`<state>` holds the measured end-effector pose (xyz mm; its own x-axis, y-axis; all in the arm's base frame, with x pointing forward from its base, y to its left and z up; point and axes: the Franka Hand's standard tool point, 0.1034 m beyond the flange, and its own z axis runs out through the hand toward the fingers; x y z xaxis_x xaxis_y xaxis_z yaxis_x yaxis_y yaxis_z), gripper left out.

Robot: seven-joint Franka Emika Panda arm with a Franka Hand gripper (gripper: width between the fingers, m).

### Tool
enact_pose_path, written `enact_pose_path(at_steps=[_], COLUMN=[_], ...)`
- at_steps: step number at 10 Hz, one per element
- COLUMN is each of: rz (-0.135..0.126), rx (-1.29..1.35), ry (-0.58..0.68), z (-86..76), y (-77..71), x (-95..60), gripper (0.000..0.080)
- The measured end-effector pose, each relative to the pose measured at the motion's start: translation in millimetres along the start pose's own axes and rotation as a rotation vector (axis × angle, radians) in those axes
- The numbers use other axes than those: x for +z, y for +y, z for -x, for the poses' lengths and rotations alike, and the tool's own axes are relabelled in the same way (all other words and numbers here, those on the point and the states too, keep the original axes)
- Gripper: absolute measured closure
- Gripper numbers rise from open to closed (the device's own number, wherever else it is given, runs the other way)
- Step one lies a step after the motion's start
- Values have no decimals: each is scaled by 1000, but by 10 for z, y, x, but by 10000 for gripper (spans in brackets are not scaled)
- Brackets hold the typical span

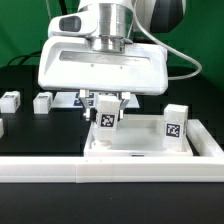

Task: Assemble square table

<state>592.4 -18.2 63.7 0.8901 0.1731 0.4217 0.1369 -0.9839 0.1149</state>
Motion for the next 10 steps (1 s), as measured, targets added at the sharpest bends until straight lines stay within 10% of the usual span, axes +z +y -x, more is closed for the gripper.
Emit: enact_pose_path(at_steps=[7, 9, 10], rz=[-26, -26, -26], rx=[78, 78, 78], ry=[-24, -24, -24], z=[33, 36, 32], y=[262, 262, 261], x=[16, 17, 13], gripper=[511, 422, 225])
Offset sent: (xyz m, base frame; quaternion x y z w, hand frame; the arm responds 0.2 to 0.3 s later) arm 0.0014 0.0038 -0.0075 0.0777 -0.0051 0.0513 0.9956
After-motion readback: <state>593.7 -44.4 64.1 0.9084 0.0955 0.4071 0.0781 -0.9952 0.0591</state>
